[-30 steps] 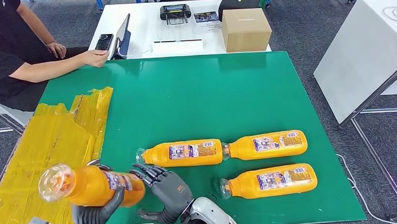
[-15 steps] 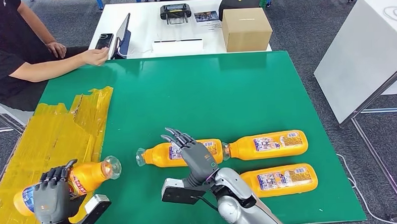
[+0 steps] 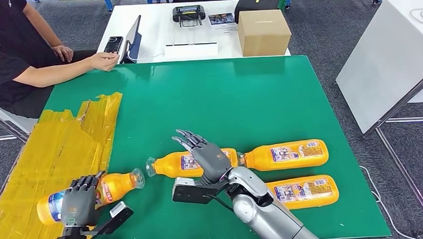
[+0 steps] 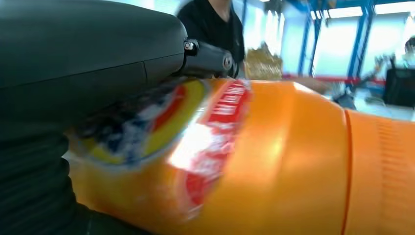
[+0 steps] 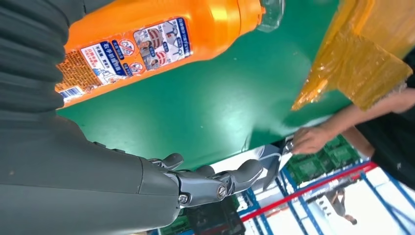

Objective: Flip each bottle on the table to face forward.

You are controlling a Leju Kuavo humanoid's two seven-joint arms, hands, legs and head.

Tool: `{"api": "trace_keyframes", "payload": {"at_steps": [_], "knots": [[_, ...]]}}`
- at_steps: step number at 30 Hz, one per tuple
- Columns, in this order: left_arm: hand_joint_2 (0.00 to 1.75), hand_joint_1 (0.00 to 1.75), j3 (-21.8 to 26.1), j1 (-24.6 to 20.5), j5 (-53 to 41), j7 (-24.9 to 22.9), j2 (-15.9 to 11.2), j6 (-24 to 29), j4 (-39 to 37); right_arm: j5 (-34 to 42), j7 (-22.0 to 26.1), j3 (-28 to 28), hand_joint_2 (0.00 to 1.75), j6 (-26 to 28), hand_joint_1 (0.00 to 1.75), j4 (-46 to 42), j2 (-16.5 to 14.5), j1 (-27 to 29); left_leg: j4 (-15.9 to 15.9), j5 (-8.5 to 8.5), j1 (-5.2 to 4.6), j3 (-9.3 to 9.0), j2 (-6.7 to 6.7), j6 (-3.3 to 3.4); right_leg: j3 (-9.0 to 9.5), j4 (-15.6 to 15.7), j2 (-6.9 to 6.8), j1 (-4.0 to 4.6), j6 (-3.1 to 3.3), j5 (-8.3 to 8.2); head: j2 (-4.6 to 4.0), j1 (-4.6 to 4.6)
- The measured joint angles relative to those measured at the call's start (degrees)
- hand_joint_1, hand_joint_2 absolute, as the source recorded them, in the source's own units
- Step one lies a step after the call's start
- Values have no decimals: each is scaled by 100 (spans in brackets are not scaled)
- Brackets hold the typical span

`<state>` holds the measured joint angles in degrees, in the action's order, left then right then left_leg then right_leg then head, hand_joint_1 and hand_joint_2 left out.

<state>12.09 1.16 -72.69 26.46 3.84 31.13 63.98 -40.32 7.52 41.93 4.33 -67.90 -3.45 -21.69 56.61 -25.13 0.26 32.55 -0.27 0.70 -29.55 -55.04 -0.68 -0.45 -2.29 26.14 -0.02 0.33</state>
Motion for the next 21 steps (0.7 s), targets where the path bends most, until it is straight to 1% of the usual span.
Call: {"api": "trace_keyframes", "payload": {"at_steps": [2,4,7,11,17,19,21], "knots": [[0,0,-105,-140,182,49,-116,-296,-183,1,-67,55,175,-99,0,133,-13,-111,-2,3,0,-13,-7,-2,19,0,-10,0,1,1,0,-1],[0,0,-197,-235,454,213,-226,-508,-326,9,-150,125,175,-255,0,322,-23,-243,-4,4,0,-31,-8,-2,39,0,-12,0,2,2,0,-1],[0,0,-321,-268,886,494,-379,-812,-395,68,-257,265,175,-591,0,743,-26,-499,-4,7,-2,-49,-12,1,56,-1,-15,-3,2,2,0,0],[0,0,-434,-264,1283,745,-538,-1148,-394,181,-278,456,175,-944,0,1293,-26,-841,-4,15,-7,-59,-26,9,69,-1,-31,-10,2,1,0,1],[0,0,-456,-243,1906,1137,-677,-1643,-340,268,-376,759,175,-1269,0,1844,-24,-1243,-5,24,-7,-69,-26,5,74,-5,-31,-8,1,0,0,1],[0,0,-447,-207,2281,1269,-697,-1877,-269,287,-406,864,175,-1301,0,2002,-19,-1354,-5,26,-6,-69,-27,3,73,-9,-31,-7,2,0,0,1],[0,0,-436,-149,2911,1354,-706,-2185,-123,285,-450,965,175,-1296,0,2143,-11,-1448,-4,27,-6,-67,-26,3,70,-11,-31,-7,1,0,0,1]]}}
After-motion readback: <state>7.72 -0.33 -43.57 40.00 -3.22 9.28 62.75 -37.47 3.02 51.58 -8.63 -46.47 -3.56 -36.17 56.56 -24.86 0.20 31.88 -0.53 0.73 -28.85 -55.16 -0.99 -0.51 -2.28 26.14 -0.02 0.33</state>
